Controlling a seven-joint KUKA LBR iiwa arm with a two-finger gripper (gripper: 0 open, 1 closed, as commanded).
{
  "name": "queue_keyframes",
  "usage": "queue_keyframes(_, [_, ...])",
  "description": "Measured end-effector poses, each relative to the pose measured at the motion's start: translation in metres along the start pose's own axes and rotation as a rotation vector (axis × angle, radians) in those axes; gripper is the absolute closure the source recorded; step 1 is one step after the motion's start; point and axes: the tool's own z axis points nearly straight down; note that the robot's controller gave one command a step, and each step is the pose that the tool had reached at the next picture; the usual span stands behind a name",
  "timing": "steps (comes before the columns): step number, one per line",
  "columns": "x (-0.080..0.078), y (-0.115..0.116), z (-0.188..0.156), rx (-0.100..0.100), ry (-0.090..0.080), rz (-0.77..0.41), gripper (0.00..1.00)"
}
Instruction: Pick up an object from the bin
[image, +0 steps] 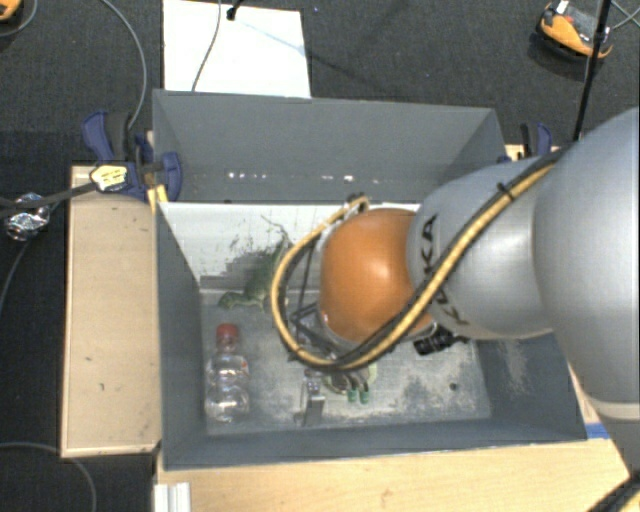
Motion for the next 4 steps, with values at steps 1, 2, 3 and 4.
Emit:
queue_keyframes(1, [-0.002, -0.001, -0.004, -0.002, -0.008, 0.005, 0.0])
queue_keyframes(2, [-0.006, -0.011, 0.013, -0.003, -0.006, 0.026, 0.0])
queue_keyframes(3, [-0.017, -0.042, 0.015, -0.001, -0.005, -0.061, 0.0])
queue_keyframes(4, [-0.01, -0.067, 0.037, -0.002, -0.01, -0.191, 0.0])
